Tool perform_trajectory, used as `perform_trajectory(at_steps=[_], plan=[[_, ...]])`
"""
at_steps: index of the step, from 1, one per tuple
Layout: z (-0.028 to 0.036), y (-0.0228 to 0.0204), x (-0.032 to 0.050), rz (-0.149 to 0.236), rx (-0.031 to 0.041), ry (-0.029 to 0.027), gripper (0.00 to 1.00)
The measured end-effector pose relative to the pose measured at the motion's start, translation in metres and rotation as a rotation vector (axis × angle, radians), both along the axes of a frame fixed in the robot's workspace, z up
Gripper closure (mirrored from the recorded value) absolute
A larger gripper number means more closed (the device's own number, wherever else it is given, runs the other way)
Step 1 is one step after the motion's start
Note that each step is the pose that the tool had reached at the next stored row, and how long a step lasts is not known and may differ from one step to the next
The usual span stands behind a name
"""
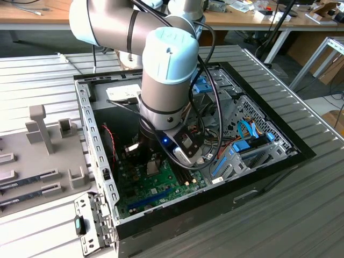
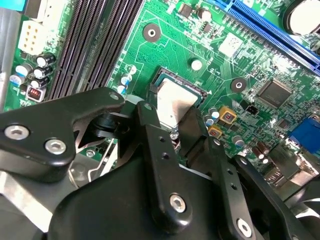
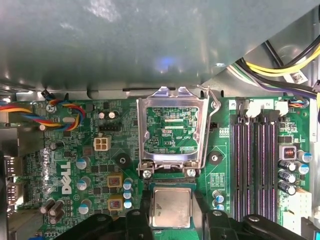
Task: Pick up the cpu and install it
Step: 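Place the cpu into insertion slot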
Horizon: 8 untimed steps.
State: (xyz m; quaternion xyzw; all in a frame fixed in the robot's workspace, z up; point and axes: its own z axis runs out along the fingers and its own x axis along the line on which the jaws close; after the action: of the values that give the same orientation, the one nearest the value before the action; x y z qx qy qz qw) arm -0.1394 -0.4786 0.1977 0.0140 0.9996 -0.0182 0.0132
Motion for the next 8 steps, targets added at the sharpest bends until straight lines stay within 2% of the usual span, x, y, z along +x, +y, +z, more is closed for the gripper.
perform_trajectory(at_steps=[8], plan=[[0.0015, 0.0018, 0.0000, 0.001, 0.0003, -0.0001, 0.58]])
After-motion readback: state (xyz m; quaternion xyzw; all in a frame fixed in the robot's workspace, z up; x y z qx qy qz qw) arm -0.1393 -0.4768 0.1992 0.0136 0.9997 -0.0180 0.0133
